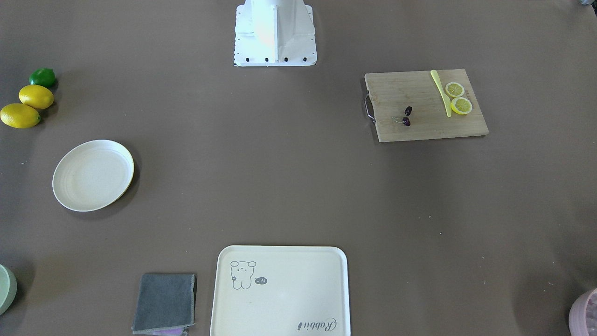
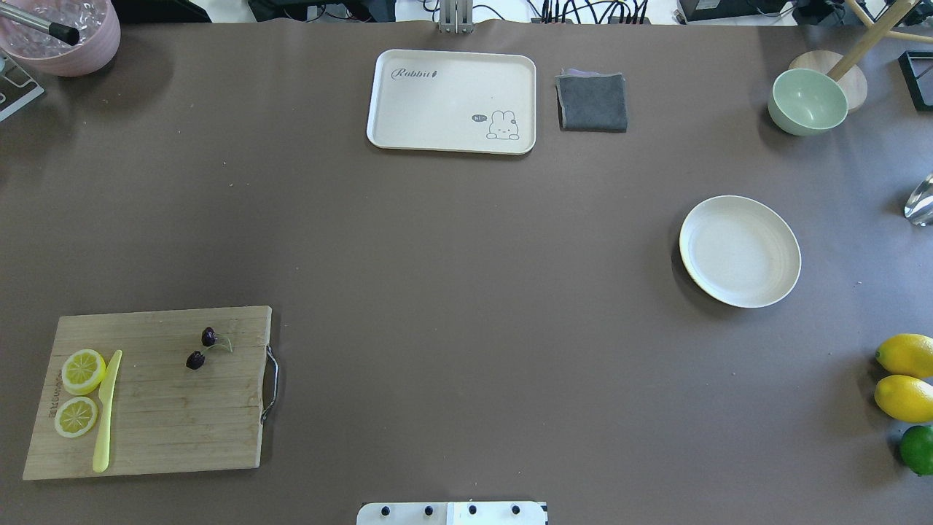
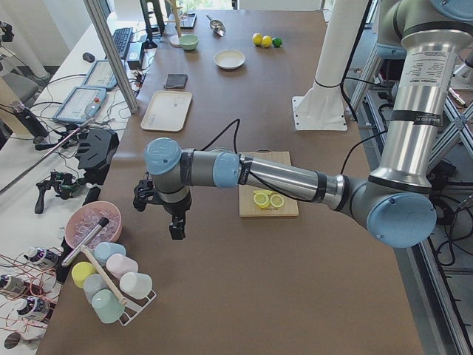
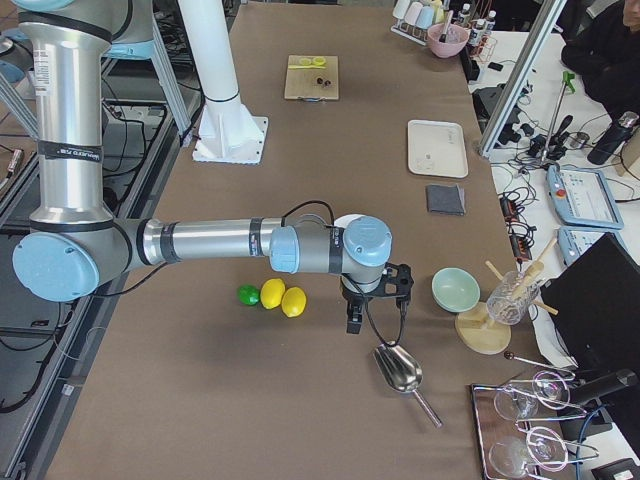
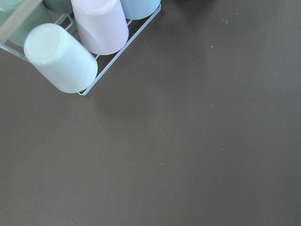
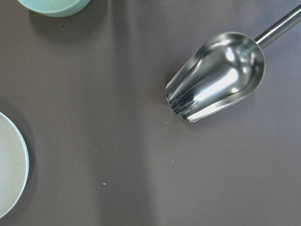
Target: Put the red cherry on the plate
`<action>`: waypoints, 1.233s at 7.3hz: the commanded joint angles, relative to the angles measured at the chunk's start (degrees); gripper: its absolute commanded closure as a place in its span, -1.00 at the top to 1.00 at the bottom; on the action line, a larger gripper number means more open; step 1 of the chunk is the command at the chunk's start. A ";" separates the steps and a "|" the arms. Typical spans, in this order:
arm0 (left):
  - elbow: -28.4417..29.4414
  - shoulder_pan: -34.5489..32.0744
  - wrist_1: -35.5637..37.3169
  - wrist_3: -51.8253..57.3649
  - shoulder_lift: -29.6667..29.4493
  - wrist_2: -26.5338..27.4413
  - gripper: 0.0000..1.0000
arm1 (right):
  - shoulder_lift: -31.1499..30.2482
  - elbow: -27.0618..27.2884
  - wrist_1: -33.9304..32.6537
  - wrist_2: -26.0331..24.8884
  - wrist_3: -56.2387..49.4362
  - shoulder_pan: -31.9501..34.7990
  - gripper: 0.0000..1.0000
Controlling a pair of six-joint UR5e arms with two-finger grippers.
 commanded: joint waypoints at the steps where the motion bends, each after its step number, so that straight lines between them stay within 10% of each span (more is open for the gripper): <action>1: 0.18 0.10 -0.03 0.00 -0.01 0.00 0.97 | -0.05 0.10 0.00 -0.07 0.11 0.00 1.00; 9: 0.10 1.15 -0.90 0.00 -0.10 -0.09 0.97 | 0.48 0.45 0.35 0.19 -0.94 0.00 1.00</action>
